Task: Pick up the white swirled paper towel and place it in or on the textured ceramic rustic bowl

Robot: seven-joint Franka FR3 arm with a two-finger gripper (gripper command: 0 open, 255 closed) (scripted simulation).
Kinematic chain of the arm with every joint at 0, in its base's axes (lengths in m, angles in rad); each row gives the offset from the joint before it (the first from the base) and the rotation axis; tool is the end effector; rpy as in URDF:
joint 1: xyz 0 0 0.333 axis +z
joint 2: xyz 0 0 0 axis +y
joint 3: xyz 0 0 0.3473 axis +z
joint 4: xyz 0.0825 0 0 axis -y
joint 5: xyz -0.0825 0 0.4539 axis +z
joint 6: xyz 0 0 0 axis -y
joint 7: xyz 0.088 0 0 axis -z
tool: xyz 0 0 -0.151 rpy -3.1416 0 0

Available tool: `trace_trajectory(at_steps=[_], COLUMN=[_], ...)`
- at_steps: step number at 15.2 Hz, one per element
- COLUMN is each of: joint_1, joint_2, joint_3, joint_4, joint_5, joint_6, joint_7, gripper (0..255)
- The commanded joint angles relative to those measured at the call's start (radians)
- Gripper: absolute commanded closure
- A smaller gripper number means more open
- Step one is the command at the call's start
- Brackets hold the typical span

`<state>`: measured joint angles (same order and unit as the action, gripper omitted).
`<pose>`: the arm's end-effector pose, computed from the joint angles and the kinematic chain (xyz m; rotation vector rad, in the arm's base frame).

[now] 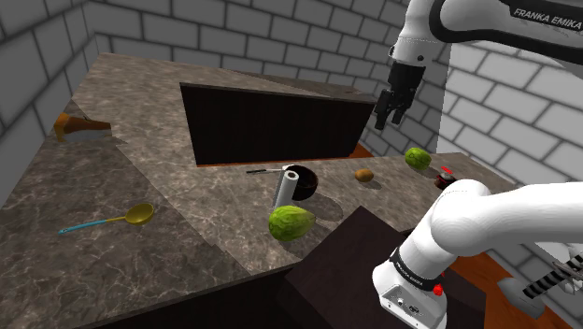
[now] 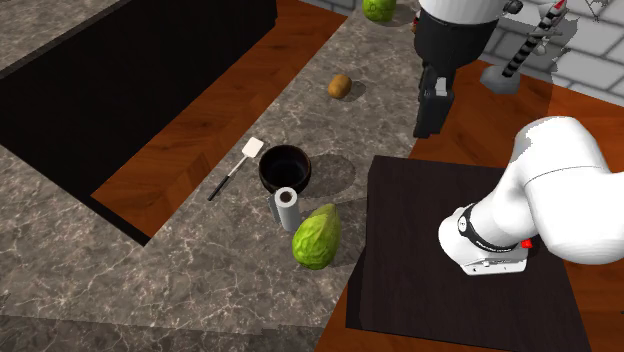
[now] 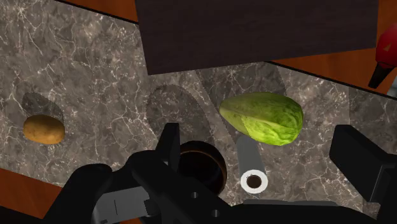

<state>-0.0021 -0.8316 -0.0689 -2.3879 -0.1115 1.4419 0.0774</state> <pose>0.3202 -0.0449 0.5564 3.0679 -0.2012 -0.1766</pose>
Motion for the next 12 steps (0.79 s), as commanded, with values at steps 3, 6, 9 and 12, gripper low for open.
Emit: trace_trajectory(at_steps=[3,6,9,12], joint_1=[0.004,0.01,0.016,0.023], joint_2=[0.033,0.094,0.169,0.257], joint_3=[-0.002,-0.006,-0.01,-0.014], joint_4=[-0.039,-0.086,-0.121,-0.143], joint_5=[0.001,0.001,0.001,0.002], joint_6=[0.073,0.183,0.295,0.407], joint_7=[0.005,0.011,0.016,0.021], gripper=[0,0,0,0])
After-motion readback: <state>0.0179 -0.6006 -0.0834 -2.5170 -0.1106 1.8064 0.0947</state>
